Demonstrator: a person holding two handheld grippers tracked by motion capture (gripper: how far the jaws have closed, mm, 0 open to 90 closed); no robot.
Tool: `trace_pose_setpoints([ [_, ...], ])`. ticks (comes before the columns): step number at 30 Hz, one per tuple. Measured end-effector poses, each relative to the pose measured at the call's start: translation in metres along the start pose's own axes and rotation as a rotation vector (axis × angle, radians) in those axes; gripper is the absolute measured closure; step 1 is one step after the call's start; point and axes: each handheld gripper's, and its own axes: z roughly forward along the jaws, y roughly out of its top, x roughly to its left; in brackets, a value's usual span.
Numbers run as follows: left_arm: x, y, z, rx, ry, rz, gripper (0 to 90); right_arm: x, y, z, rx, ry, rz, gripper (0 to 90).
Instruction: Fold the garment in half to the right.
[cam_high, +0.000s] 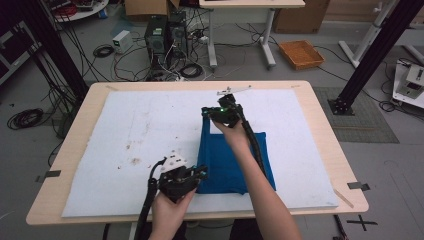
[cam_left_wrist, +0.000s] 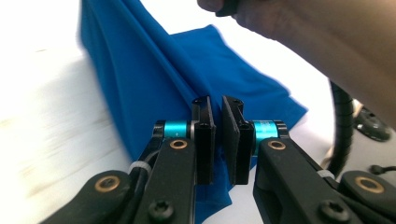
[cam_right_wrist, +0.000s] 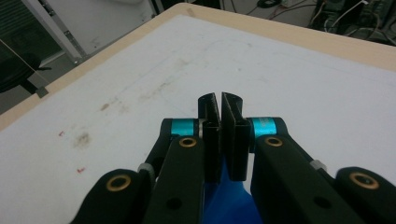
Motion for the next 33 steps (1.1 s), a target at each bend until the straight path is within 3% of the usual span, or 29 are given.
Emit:
trace_pose_setpoints([
  [9,-0.036,0.01,0.057,0.028,-0.099,0.011,83.3,-0.041,-0.019,-0.045,0.007,-0.046,0.018,87.1],
  [10,-0.036,0.01,0.057,0.028,-0.099,0.011,83.3,-0.041,-0.019,-0.045,0.007,-0.046,0.018,87.1],
  [11,-0.044,0.01,0.073,0.04,-0.114,0.013,83.3,-0.052,-0.025,-0.056,0.017,-0.062,0.018,87.1],
  [17,-0.057,0.01,0.104,0.075,-0.146,0.005,83.3,-0.075,-0.041,-0.073,0.036,-0.107,0.032,87.1],
  [24,-0.067,0.008,0.127,0.1,-0.158,0.007,83.3,-0.098,-0.061,-0.086,0.048,-0.156,0.063,87.1],
  [28,-0.069,0.006,0.137,0.11,-0.153,0.001,83.3,-0.106,-0.066,-0.09,0.051,-0.175,0.07,87.1],
  [33,-0.071,0.005,0.147,0.109,-0.144,0.028,80.6,-0.109,-0.07,-0.087,0.076,-0.21,0.058,86.8],
])
